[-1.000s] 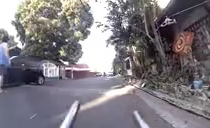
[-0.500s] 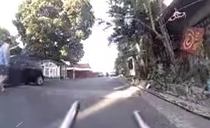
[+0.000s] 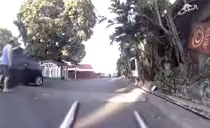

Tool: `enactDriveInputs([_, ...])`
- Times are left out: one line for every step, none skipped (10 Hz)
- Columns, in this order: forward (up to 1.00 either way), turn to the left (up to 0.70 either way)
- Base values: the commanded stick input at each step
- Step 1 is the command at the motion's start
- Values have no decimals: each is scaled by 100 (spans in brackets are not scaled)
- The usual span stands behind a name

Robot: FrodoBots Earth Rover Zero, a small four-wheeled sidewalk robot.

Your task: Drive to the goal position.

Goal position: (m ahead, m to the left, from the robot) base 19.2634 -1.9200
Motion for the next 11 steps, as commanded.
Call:
enactDriveInputs([70, -10])
enactDriveInputs([70, -23])
enactDriveInputs([70, -35])
enactDriveInputs([70, -35])
enactDriveInputs([70, -21])
enactDriveInputs([70, 0])
enactDriveInputs([70, 0])
enactDriveInputs([70, 0])
enactDriveInputs([70, 0])
enactDriveInputs([70, 0])
enactDriveInputs([70, 0])
